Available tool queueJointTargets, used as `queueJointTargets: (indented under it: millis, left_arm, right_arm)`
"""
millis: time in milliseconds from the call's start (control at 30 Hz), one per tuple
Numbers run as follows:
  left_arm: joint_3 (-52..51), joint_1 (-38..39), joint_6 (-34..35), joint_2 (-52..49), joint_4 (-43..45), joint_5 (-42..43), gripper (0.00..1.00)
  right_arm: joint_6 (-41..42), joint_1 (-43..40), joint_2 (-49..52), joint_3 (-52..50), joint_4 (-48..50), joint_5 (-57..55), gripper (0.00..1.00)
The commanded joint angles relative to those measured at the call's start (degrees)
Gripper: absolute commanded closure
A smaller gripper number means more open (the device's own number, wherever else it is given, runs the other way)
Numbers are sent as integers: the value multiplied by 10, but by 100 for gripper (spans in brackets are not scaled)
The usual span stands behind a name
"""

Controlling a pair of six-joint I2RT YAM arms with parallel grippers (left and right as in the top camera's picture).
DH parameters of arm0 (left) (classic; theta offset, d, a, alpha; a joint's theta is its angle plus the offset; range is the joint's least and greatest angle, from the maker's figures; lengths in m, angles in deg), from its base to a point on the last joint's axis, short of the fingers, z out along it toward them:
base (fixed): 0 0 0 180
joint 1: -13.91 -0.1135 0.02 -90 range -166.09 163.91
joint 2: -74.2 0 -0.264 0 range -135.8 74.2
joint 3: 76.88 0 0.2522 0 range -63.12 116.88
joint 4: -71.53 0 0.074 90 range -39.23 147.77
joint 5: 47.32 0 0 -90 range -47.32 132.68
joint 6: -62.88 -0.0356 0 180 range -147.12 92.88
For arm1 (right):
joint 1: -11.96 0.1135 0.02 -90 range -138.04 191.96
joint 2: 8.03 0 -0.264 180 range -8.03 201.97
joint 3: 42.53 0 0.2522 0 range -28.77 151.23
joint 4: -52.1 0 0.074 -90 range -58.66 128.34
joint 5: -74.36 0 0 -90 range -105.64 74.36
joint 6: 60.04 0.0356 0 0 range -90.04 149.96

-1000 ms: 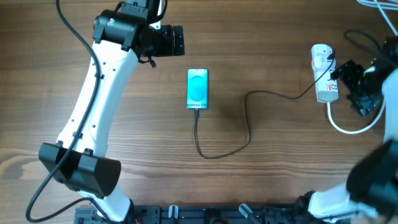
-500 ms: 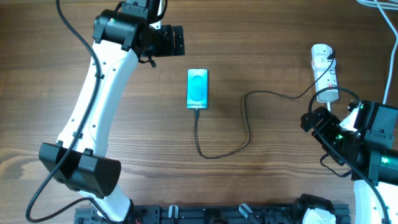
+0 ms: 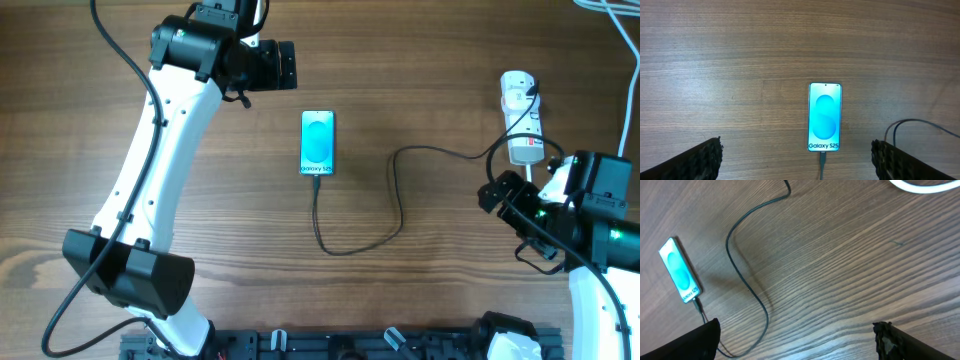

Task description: Plug charger to phone and switch on socket

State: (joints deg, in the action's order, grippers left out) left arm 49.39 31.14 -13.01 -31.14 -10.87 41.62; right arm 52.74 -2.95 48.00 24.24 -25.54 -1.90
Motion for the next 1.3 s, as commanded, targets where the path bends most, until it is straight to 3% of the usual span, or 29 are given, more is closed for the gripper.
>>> queueJointTargets:
  millis: [0,567,833,1067,1267]
  left_arm:
    - [0,0,1,-4,0,-8,0]
    - [0,0,1,-4,0,-8,0]
    - [0,0,1,-4,0,-8,0]
    - [0,0,1,-4,0,-8,0]
    - [0,0,1,-4,0,-8,0]
  right_arm:
    - [-18,3,0,-2,6,19,0]
    - [-78,3,-4,-2,38,19,0]
    - [-126,159,-216,-114,246,-7,0]
    - [-183,167,-366,-232,336,2,1]
    - [-183,167,-503,-337,426,2,0]
